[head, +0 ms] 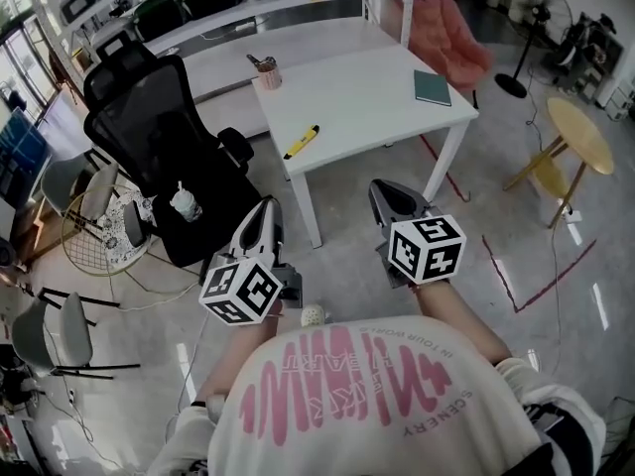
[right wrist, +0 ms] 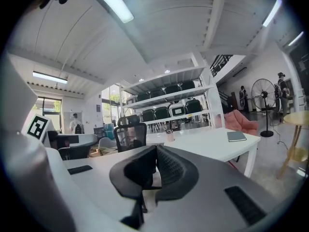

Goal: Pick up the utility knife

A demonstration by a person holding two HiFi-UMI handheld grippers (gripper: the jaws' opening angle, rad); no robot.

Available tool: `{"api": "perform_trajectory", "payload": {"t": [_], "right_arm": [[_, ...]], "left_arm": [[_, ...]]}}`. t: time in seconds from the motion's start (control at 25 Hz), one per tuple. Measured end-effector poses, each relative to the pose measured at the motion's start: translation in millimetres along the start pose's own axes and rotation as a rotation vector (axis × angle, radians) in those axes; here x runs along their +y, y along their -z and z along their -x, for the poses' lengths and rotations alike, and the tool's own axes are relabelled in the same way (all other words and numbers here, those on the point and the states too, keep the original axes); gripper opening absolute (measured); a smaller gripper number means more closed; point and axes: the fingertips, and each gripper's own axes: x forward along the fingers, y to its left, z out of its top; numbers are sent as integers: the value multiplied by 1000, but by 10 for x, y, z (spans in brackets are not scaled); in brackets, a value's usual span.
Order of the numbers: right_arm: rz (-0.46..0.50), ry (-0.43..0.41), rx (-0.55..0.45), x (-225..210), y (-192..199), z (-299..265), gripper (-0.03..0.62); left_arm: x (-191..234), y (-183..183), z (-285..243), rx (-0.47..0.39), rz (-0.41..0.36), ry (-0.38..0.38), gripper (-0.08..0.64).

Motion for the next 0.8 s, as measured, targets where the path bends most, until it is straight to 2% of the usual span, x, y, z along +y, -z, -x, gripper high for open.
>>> {"api": "perform_trajectory", "payload": {"t": [0.2,0.48,0.8], "right_arm": [[-4,2,3,28,-167,-810,14],[-82,23,10,-92,-317,-1895,14],[-270,63,78,-298,67,-2826,14]], "left_arm": [[577,-360,-570,0,3,4,25],[1349,-722,-1252,32,8,-2,25],[2223,-778,-1705,62,26,-27,25]]}}
